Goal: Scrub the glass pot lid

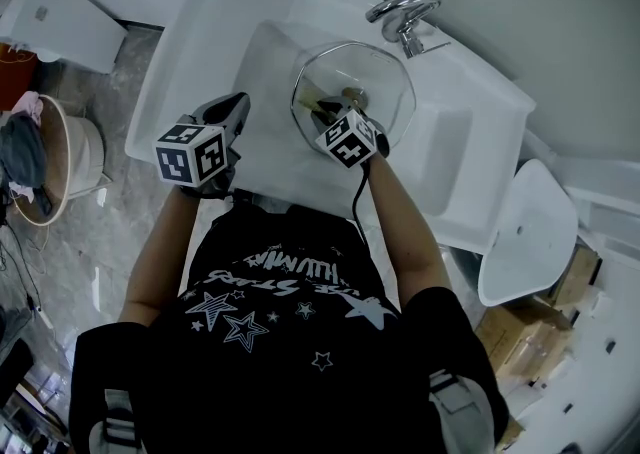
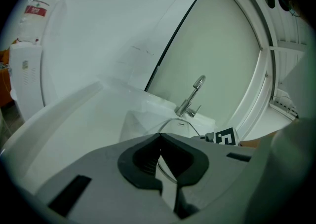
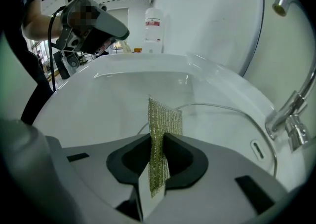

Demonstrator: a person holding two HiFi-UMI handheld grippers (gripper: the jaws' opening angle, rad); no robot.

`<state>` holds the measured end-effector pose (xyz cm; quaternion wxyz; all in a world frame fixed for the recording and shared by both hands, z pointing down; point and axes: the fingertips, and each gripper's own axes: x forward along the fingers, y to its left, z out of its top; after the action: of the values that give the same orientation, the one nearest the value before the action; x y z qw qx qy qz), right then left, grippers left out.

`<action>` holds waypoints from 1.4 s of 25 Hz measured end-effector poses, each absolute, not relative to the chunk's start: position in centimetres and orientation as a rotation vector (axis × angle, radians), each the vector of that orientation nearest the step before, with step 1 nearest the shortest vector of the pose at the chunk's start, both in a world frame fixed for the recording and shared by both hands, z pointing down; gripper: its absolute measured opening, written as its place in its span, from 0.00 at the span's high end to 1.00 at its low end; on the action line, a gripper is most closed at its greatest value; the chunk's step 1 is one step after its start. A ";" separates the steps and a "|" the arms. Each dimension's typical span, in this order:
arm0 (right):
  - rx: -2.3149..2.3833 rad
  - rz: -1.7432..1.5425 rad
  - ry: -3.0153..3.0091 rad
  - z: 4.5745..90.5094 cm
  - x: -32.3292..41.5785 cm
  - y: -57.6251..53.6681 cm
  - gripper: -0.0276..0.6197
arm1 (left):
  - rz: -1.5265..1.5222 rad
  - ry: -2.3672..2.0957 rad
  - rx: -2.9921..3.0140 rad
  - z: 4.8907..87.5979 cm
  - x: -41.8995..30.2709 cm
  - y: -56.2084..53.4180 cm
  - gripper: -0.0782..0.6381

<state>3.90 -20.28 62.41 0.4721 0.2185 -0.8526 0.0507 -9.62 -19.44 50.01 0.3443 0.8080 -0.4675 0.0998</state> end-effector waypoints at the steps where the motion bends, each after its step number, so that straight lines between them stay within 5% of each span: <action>1: 0.524 0.132 -2.088 62.6 3.8 -19.9 0.84 | 0.259 -1.212 2.099 50.0 -9.6 -19.4 0.88; 35: 0.466 0.359 -2.042 63.4 7.1 -13.3 0.85 | 0.305 -1.147 2.121 51.0 -7.6 -17.0 0.88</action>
<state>7.09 -13.30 63.45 0.4867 0.1918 -0.8394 0.1478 -7.56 -17.02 51.01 0.3483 0.8181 -0.4423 0.1175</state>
